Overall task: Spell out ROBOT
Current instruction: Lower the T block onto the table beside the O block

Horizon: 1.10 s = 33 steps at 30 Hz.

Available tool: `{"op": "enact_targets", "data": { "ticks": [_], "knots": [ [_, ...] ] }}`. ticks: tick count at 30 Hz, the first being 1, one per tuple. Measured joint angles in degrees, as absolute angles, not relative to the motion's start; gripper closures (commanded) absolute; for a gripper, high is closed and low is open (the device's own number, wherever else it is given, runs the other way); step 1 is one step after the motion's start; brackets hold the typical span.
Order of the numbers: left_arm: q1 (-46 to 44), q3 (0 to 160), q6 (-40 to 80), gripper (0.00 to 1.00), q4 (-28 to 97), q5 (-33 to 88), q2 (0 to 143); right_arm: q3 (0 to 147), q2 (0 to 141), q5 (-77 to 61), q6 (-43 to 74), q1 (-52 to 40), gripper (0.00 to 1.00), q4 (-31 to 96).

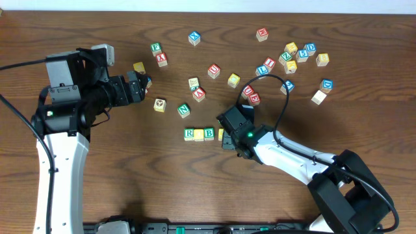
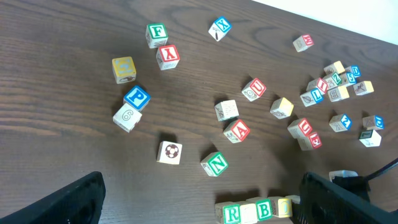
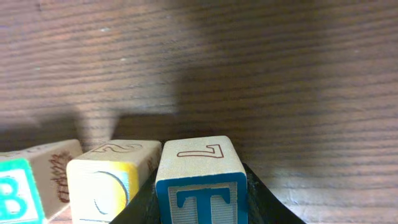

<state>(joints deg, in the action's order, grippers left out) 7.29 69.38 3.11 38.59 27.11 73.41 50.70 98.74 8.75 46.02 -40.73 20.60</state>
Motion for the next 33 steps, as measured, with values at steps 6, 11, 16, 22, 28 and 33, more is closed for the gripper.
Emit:
{"op": "enact_targets", "data": {
  "ticks": [6, 11, 16, 22, 28, 33],
  "knots": [
    [7.3, 69.4, 3.1, 0.02, 38.6, 27.1, 73.4, 50.7, 98.7, 8.5, 46.0, -40.7, 0.99, 19.8],
    [7.3, 69.4, 3.1, 0.02, 38.6, 27.1, 73.4, 50.7, 98.7, 8.5, 46.0, -40.7, 0.99, 19.8],
    [7.3, 69.4, 3.1, 0.02, 38.6, 27.1, 73.4, 50.7, 98.7, 8.3, 45.6, -40.7, 0.99, 19.2],
    [7.3, 69.4, 3.1, 0.02, 38.6, 27.1, 73.4, 50.7, 98.7, 7.6, 44.7, -40.7, 0.99, 18.8],
    [7.3, 69.4, 3.1, 0.02, 38.6, 27.1, 73.4, 50.7, 98.7, 7.2, 44.1, -40.7, 0.99, 18.3],
    [7.3, 69.4, 3.1, 0.02, 38.6, 27.1, 73.4, 50.7, 98.7, 7.2, 43.5, -40.7, 0.99, 17.7]
  ]
}}
